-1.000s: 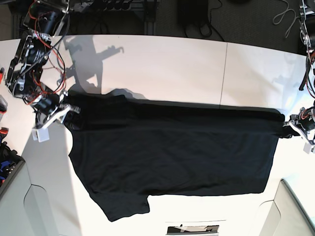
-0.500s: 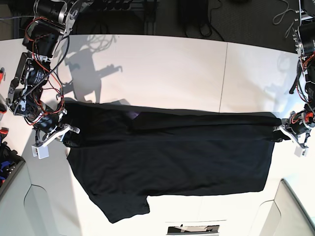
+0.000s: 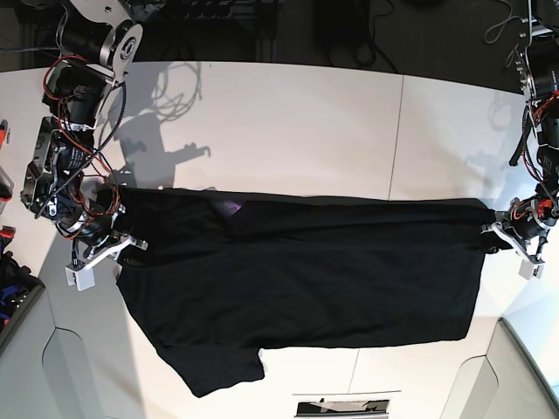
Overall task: Layout the t-shirt on the table in an organized manner, then fold the t-shirt properly
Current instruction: 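Lift the shirt with both grippers and drag it toward the hem, then carry the held shirt corners with both grippers back toward the collar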
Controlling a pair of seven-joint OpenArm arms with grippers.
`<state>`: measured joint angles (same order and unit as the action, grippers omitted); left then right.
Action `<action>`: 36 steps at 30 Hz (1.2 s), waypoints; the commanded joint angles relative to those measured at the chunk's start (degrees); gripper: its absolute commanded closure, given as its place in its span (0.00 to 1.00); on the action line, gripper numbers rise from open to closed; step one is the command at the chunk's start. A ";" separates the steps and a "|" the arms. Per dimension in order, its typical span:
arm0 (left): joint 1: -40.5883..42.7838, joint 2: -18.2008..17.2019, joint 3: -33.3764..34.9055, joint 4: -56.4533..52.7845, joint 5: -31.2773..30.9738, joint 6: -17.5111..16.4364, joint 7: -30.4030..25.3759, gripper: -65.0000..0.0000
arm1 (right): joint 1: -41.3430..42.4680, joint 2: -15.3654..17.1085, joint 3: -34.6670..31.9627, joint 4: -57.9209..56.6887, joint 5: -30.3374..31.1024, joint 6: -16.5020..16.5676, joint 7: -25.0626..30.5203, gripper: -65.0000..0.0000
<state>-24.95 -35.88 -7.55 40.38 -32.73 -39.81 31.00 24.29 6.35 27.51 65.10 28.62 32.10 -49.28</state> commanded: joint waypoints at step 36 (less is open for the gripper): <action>-1.66 1.51 -8.04 5.70 -7.93 -0.19 8.66 1.00 | 4.02 0.28 -10.69 6.47 -10.27 0.11 5.84 1.00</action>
<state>-25.08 -32.95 -15.35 45.08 -39.38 -39.48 40.58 26.55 6.33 16.64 70.85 17.26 31.97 -44.97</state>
